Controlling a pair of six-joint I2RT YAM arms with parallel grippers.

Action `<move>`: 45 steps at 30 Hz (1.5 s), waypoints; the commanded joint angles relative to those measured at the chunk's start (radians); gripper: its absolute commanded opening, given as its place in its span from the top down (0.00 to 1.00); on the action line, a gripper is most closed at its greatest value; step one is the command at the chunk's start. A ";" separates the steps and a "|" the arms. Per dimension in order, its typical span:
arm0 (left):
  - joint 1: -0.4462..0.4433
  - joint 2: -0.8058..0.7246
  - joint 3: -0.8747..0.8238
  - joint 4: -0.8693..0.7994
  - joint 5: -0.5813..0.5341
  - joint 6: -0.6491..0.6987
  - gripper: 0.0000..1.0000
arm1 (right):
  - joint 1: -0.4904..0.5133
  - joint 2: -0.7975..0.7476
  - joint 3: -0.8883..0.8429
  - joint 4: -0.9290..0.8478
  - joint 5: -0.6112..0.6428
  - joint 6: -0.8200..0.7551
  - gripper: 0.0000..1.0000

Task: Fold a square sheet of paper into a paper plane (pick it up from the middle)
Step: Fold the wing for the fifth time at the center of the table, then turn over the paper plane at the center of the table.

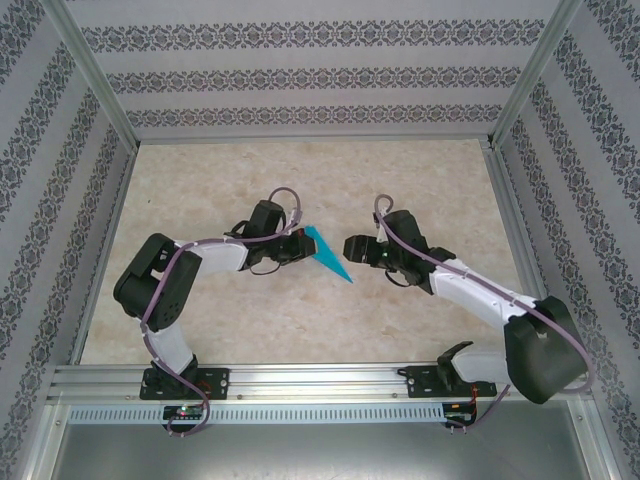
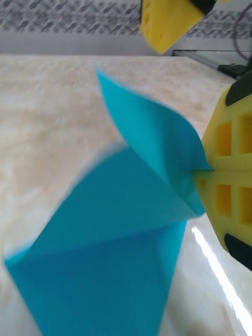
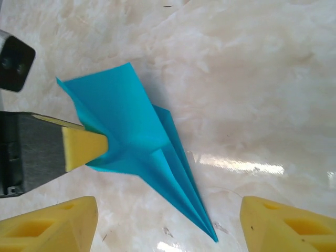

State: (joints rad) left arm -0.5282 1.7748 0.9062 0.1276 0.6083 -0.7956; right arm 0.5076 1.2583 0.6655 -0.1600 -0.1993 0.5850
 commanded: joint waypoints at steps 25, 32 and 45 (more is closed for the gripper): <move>-0.095 -0.141 0.021 -0.240 -0.142 0.122 0.97 | -0.023 -0.099 -0.049 -0.008 0.031 0.045 0.27; -0.090 -0.073 0.014 -0.202 -0.149 0.125 0.97 | 0.002 -0.022 -0.032 0.024 -0.006 0.053 0.31; -0.045 -0.026 -0.004 -0.229 -0.159 0.151 0.94 | 0.111 0.197 0.080 0.044 -0.005 0.047 0.46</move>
State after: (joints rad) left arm -0.5911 1.7424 0.9123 -0.0814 0.4618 -0.6788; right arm 0.6090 1.4265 0.7013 -0.1425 -0.2111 0.6346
